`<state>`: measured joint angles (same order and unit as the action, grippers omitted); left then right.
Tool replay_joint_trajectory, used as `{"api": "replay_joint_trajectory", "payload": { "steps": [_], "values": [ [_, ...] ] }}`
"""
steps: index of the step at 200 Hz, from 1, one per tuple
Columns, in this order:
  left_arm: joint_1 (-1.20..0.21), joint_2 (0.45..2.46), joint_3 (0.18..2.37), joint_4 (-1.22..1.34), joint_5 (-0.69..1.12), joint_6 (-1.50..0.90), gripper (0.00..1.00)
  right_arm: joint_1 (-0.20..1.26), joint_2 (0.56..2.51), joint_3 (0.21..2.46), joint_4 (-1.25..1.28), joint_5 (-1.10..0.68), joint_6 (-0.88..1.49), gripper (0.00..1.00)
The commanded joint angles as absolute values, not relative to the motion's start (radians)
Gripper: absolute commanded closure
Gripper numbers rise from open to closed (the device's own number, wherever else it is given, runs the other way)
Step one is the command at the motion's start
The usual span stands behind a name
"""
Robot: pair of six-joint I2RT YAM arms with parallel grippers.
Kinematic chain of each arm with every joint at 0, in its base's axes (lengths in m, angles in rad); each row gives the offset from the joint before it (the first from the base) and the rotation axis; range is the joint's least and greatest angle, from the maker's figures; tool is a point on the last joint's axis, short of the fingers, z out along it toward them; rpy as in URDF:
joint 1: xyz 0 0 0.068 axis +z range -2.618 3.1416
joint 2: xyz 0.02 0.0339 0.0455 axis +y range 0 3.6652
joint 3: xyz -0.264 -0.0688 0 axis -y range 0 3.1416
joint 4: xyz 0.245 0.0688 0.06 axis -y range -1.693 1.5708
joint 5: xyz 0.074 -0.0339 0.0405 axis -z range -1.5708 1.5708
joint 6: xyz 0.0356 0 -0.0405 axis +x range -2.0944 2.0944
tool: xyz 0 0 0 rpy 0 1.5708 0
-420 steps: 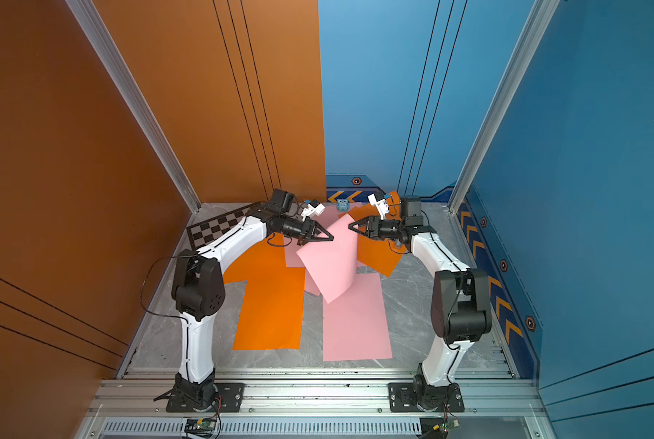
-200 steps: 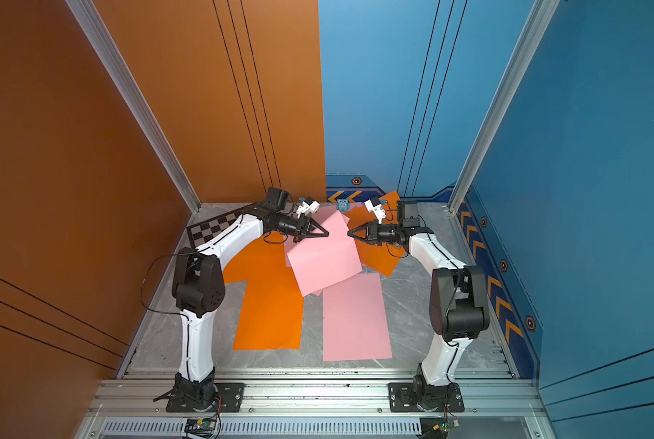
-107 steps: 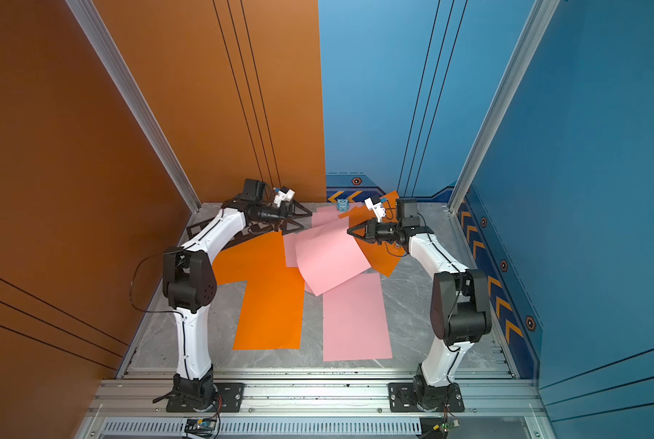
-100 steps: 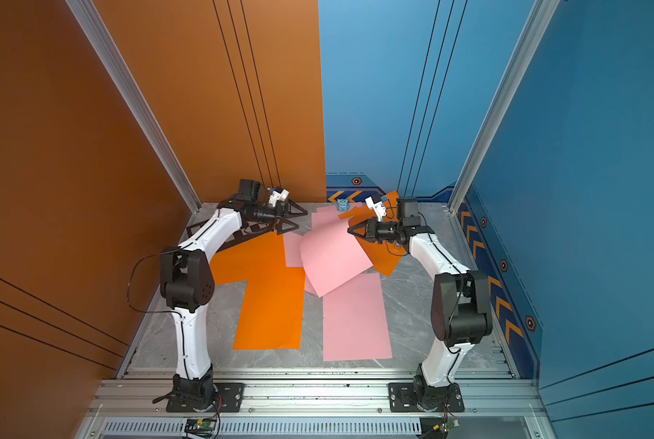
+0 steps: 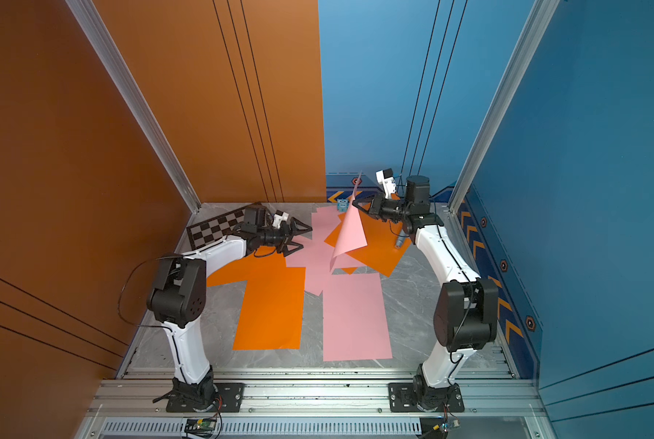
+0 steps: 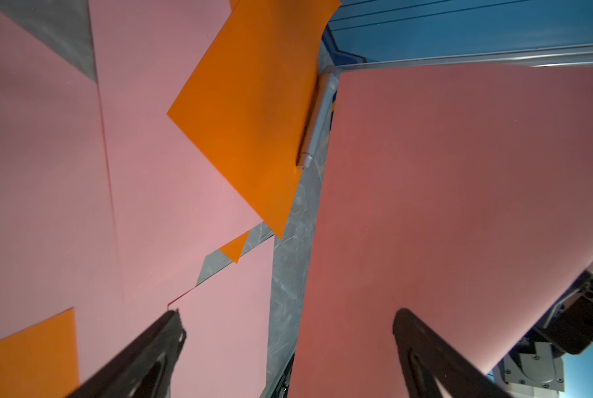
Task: Sort the scattered colored papers by color
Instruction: Pick up the colored paper.
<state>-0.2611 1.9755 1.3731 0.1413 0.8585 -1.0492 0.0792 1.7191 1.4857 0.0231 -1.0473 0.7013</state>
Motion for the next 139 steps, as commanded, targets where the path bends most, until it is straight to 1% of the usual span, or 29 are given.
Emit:
{"api": "replay_joint_trajectory", "payload": {
  "steps": [1,30,51,72,103,139],
  "values": [
    [-0.296,2.023,1.373,0.488,0.843,-1.257,0.02,0.055,1.68,1.488,0.21,-1.084,0.859,1.0],
    [-0.33,2.182,1.395,0.936,0.826,-1.585,0.02,0.008,1.633,1.392,0.499,-1.107,1.067,1.0],
    [-0.373,2.278,1.462,1.09,0.81,-1.727,0.02,-0.034,1.605,1.304,0.789,-1.116,1.245,1.0],
    [-0.409,2.361,1.547,1.219,0.782,-1.873,0.02,-0.07,1.607,1.237,0.991,-1.133,1.406,1.0],
    [-0.44,2.462,1.681,1.4,0.706,-2.085,0.02,-0.093,1.617,1.142,1.131,-1.14,1.51,1.0],
    [-0.427,2.44,1.688,1.41,0.693,-2.117,0.02,-0.111,1.606,0.982,1.181,-1.127,1.511,1.0]
  ]
}}
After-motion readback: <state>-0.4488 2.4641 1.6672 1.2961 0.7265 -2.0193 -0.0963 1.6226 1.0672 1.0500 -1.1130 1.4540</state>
